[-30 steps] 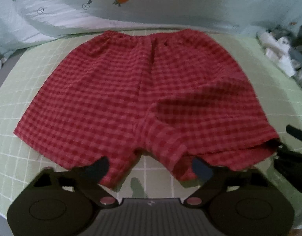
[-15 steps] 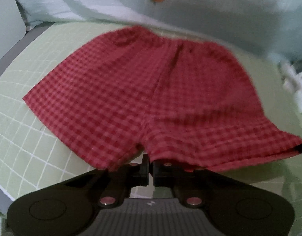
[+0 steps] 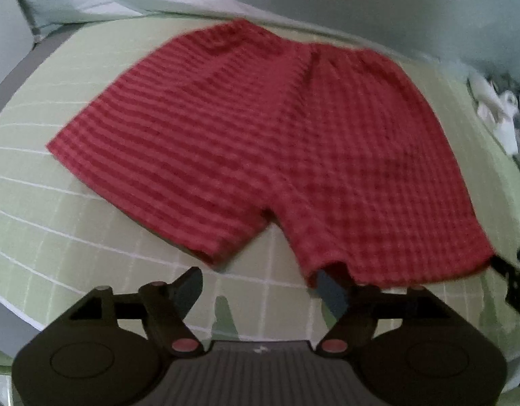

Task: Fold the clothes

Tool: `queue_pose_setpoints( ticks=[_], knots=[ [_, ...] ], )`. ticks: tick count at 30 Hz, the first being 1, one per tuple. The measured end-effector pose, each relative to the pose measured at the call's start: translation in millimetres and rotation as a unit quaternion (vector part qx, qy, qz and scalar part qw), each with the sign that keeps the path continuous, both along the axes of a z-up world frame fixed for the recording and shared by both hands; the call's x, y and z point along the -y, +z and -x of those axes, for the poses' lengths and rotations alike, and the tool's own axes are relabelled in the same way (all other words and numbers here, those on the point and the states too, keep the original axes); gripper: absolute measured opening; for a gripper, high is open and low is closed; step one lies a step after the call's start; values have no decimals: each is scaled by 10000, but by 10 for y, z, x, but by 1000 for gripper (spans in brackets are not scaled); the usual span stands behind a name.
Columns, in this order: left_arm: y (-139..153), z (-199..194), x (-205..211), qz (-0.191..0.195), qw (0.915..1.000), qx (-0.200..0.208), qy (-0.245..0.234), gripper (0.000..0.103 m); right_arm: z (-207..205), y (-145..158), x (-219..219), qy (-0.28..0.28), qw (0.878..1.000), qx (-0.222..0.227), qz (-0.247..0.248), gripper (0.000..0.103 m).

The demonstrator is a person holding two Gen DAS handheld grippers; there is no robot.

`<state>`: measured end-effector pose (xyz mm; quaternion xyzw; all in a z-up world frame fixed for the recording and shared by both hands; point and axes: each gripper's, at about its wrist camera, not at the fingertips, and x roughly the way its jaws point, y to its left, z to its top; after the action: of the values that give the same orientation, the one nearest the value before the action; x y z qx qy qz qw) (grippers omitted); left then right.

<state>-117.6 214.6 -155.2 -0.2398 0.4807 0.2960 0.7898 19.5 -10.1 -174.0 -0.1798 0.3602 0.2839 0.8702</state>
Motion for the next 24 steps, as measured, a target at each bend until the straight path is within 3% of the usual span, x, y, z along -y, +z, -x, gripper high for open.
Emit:
queue_pose_setpoints(
  ticks=[2,7,10,15,19,24],
  knots=[
    [25,105,-120,9,9998,87,187,84,-1,18,-5,-187,9997,-82,-111,86],
    [82,383,-467,2,9967,264,762,88,-79,71,-124,-563,9974,-149,-423,100],
    [92,563,-785,-23,9912,339,1277,91,-172,70,-243,-754,9946,-319,-645,101],
    [61,736,-1319,-81,9801,329,1957,91,-340,-50,-561,-853,9940,-504,-455,101],
    [-20,716,-1697,34,9748,322,2205,91,-490,-163,-781,-962,9924,-703,-305,101],
    [-176,518,-2047,129,9758,89,2182,91,-624,-278,-937,-1293,9871,-935,-136,101]
  ],
)
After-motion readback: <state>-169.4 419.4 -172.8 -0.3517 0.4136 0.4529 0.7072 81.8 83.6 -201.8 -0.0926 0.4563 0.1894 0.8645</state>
